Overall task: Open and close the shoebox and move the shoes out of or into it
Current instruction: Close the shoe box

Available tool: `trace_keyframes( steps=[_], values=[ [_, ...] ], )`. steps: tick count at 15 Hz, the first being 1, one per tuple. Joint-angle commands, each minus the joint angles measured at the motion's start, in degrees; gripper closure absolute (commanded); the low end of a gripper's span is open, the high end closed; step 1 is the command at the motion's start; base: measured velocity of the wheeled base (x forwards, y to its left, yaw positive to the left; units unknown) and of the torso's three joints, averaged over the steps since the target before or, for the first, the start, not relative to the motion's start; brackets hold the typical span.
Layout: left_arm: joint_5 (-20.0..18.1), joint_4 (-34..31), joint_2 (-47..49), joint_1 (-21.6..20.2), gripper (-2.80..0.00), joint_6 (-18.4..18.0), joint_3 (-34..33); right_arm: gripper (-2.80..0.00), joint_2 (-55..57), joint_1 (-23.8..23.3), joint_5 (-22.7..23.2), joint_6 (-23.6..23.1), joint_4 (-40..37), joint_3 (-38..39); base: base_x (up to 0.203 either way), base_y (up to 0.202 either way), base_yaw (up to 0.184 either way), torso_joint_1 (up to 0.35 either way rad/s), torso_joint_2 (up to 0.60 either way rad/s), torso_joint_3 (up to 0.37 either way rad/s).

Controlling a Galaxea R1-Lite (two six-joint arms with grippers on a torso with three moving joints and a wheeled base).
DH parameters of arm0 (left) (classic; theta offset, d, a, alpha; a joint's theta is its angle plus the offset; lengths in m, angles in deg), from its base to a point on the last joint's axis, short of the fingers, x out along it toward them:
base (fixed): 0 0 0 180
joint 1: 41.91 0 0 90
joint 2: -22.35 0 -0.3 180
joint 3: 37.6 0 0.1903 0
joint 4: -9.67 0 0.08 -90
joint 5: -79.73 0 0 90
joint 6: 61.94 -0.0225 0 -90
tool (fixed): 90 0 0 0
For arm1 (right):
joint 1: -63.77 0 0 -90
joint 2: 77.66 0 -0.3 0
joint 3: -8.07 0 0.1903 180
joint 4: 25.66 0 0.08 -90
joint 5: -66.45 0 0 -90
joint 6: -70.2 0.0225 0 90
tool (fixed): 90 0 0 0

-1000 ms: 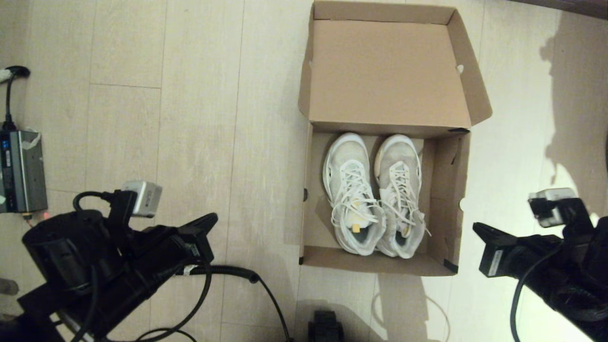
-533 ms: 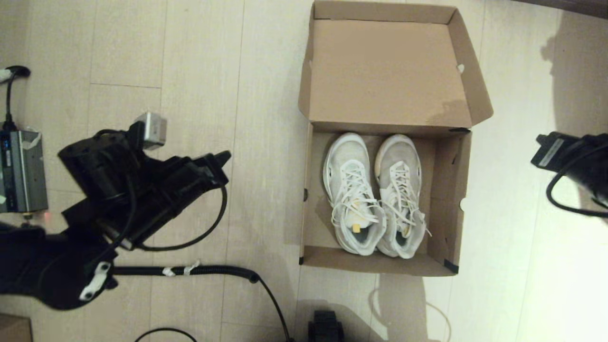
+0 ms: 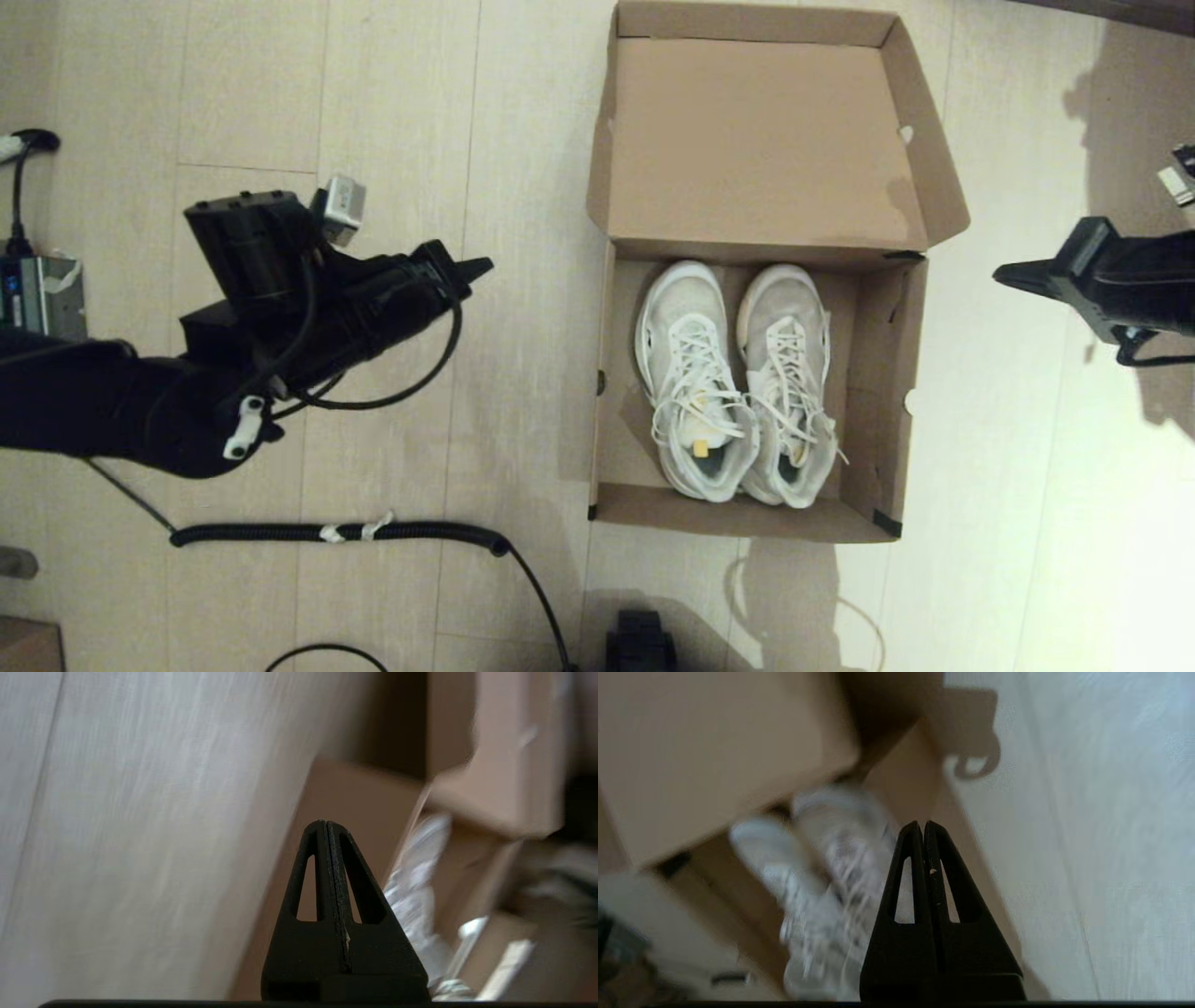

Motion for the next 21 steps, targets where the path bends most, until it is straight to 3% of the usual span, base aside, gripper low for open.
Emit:
trace_keyframes(
  steps=[1,4,8,12,13,16,19,21],
  values=[
    [-3.7,-0.3,4.2,-2.1,0.00,2.1,5.6,0.00,7.1,-2.3,0.2,0.8,2.8,-2.2,0.000,0.000,0.000,0.000,0.00,0.000],
    [-7.7,-0.9,10.1,-3.4,0.00,2.7,14.1,0.00,12.6,-5.5,6.1,1.2,6.1,-6.7,0.000,0.000,0.000,0.000,0.00,0.000],
    [-13.7,1.8,16.7,-3.4,0.00,2.7,24.0,0.00,15.2,-8.3,21.9,2.0,13.7,-8.2,0.000,0.000,0.000,0.000,0.00,0.000],
    [-16.2,1.3,21.9,-1.9,0.00,2.8,33.7,0.00,22.3,-9.4,27.7,4.5,20.1,-12.0,0.000,0.000,0.000,0.000,0.00,0.000],
    [-16.4,1.2,23.8,-0.9,0.00,2.8,35.9,0.00,24.0,-9.3,28.5,6.9,23.8,-13.1,0.000,0.000,0.000,0.000,0.00,0.000],
    [-16.0,1.1,28.4,2.0,0.00,2.8,43.7,0.00,27.0,-9.2,28.9,21.0,33.3,-15.5,0.000,0.000,0.000,0.000,0.00,0.000],
    [-15.9,1.1,30.4,3.1,0.00,2.8,46.1,0.00,30.0,-8.3,28.5,33.2,42.6,-16.1,0.000,0.000,0.000,0.000,0.00,0.000],
    [-15.9,1.1,31.0,3.2,0.00,2.8,47.0,0.00,32.0,-6.4,27.8,35.4,45.1,-16.2,0.000,0.000,0.000,0.000,0.00,0.000]
  ],
)
